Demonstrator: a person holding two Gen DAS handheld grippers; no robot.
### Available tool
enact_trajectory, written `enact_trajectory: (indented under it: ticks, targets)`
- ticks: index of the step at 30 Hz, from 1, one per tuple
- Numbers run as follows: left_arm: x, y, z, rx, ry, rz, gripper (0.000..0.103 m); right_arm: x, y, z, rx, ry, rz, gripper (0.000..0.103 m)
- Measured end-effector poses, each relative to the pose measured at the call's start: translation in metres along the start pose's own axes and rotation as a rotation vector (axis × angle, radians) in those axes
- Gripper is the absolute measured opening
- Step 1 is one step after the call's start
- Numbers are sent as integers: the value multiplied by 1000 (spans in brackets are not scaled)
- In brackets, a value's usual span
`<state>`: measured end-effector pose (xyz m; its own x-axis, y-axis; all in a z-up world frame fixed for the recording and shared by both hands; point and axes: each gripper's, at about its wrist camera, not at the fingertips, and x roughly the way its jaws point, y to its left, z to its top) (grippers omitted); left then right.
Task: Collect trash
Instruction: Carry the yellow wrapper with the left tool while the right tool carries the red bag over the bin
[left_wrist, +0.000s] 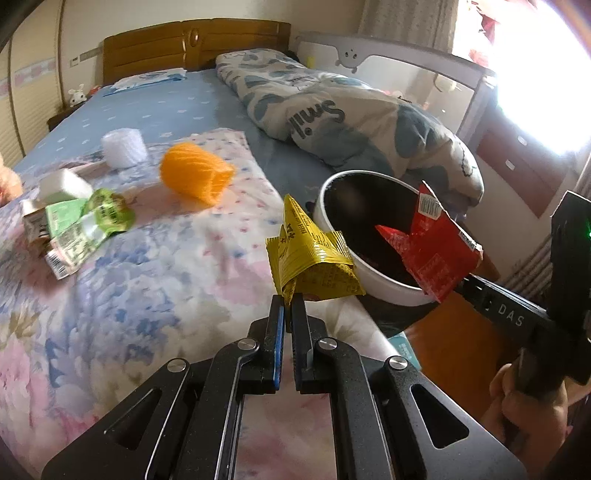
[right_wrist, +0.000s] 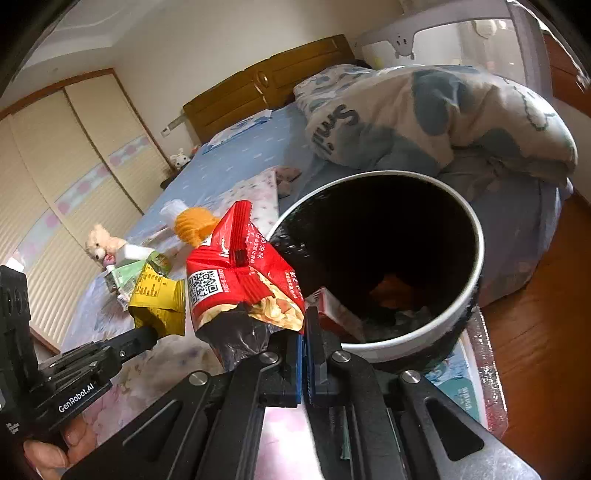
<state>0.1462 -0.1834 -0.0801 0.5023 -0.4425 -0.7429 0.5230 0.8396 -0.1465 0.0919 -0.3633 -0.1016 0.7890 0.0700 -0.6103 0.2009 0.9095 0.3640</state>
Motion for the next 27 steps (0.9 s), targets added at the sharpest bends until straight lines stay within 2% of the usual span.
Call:
enact_trajectory:
  ticks: [11, 27]
  targets:
    - [13, -27, 17, 49, 1, -25, 3, -2, -30, 12, 35, -1, -57, 1]
    - [37, -50, 35, 99, 24, -31, 3, 6, -50, 28, 46, 19, -112, 1]
